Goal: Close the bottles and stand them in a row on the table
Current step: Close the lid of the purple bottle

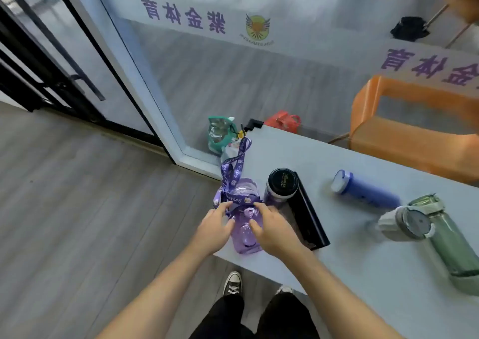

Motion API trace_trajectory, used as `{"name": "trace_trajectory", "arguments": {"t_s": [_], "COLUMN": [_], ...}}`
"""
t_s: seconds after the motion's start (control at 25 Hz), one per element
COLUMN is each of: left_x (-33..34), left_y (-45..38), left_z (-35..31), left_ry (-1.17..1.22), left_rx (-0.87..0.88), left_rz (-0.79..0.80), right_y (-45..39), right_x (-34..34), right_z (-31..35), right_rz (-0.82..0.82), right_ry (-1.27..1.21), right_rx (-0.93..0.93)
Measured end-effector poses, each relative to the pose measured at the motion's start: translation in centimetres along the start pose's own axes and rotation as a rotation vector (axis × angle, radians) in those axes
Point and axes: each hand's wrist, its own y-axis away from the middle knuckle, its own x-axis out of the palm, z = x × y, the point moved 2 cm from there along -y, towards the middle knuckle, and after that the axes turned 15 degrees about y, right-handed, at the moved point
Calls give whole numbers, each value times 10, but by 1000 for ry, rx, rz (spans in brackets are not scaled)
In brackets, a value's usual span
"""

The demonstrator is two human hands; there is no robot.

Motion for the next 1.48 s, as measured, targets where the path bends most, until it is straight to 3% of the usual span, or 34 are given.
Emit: {"name": "trace_trajectory", "arguments": {"t_s": [0.16, 0.28, 0.44, 0.56, 0.76, 0.92, 1.04, 1.16, 1.24, 1.48], "left_x": [-1, -1, 3, 9, 5, -21, -38, -49, -51, -40], "left_y": [-20, -35, -44, -52, -57, -61, -69, -78, -78, -64], "left_z": [11, 21, 20, 15, 10, -1, -17, -22, -16, 5], "left_ry": [54, 130, 569, 801, 781, 984, 1031, 816, 715, 1002], "left_rx": [-138, -224, -474, -585, -439, -282, -113, 26, 27, -97], "left_rz": [67, 27, -42, -42, -144, -292, -368, -414, -424, -537], "right_y": [-24, -46, -63, -69, -65, -57, -53, -50, -48, -45], "right_x": [7, 8, 13, 17, 4, -15, -27, -30, -28, -27], "right_z": [15, 22, 32, 37, 38, 50, 56, 58, 58, 63], "right_rz": [56, 56, 160, 210, 125, -94, -165, -138, -81, -164], "right_ry": [101, 166, 210, 81, -249, -534, -696, -667, -566, -375], "right_rx": [5, 49, 102, 203, 223, 170, 157, 152, 170, 205]}}
